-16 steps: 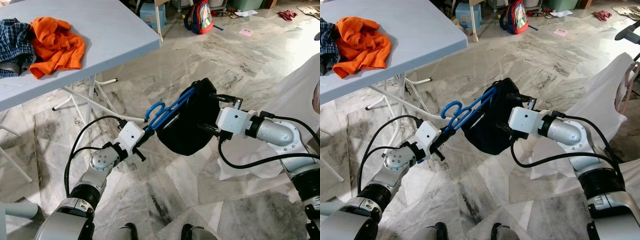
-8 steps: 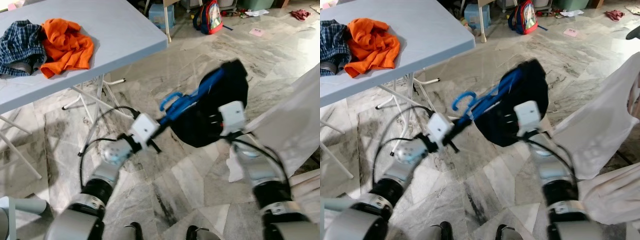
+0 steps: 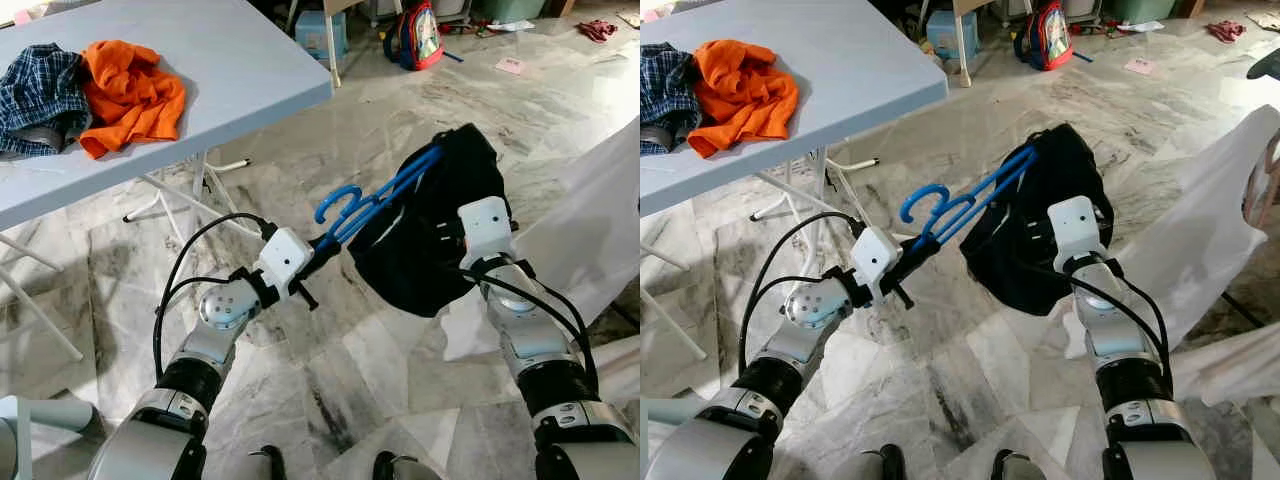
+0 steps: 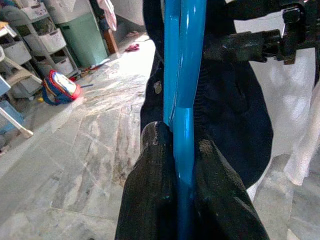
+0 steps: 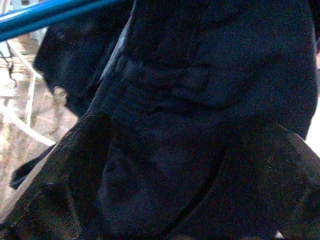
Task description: Hang hanger
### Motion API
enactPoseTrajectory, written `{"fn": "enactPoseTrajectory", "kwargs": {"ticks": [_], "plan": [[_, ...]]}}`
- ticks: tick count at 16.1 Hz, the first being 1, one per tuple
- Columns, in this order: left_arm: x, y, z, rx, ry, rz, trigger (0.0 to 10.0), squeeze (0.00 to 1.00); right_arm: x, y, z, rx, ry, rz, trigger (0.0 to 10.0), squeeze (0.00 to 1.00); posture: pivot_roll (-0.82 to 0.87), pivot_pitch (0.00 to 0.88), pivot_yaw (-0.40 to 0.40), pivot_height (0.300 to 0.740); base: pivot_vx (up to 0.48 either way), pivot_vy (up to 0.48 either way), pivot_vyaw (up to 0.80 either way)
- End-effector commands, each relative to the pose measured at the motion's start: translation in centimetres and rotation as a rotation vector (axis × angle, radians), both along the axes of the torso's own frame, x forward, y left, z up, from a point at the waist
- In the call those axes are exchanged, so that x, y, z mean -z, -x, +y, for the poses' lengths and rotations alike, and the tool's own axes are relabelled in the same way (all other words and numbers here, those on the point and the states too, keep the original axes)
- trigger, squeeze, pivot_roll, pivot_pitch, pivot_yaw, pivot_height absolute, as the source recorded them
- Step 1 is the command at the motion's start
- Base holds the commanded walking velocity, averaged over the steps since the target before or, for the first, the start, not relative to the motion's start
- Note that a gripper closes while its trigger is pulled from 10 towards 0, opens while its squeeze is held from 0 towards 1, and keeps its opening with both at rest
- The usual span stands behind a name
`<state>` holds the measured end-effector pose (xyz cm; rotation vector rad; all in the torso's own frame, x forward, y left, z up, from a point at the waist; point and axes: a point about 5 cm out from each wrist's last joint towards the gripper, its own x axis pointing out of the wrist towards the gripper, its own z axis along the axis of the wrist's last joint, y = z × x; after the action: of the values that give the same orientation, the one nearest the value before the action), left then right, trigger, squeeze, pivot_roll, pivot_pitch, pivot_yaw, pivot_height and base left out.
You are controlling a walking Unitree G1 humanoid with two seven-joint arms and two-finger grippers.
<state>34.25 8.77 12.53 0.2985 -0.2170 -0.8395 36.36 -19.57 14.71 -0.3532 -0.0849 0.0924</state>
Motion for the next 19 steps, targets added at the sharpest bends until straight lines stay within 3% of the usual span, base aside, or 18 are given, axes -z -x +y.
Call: {"fn": "enactPoseTrajectory", "kwargs": {"ticks": [1,4,7,11,13,19], "plan": [[-0.7,0.0,0.1,0.007,0.018,-0.036,0.0,0.00,-0.2,-0.3,-0.4,0.067,-0.008,-0.018,10.0,0.00,0.02,0.182,0.082,0.740,0.000,0.000,0.00],[-0.6,0.4,-0.2,0.022,0.030,-0.036,0.0,0.00,-0.3,-0.7,-0.5,0.127,-0.039,-0.022,10.0,0.00,0.03,0.185,0.084,0.740,0.000,0.000,0.00],[0.0,0.9,-0.6,0.032,0.032,-0.019,0.0,0.00,-0.1,-0.9,1.1,0.079,-0.113,-0.013,10.0,0.00,0.04,0.189,0.079,0.740,0.000,0.000,0.00],[0.5,0.8,-0.3,-0.011,0.037,0.005,0.0,0.00,0.1,-0.6,1.7,0.004,-0.158,0.004,10.0,0.00,0.03,0.196,0.070,0.740,0.000,0.000,0.00],[0.4,1.0,-0.8,0.011,0.046,0.002,0.0,0.00,0.4,-0.5,0.8,0.062,-0.173,0.008,10.0,0.00,0.02,0.197,0.070,0.740,0.000,0.000,0.00],[0.3,2.1,-2.1,0.104,0.086,0.009,0.0,0.00,0.3,-1.3,1.9,0.059,-0.197,0.024,10.0,0.00,0.03,0.196,0.068,0.740,0.000,0.000,0.00]]}}
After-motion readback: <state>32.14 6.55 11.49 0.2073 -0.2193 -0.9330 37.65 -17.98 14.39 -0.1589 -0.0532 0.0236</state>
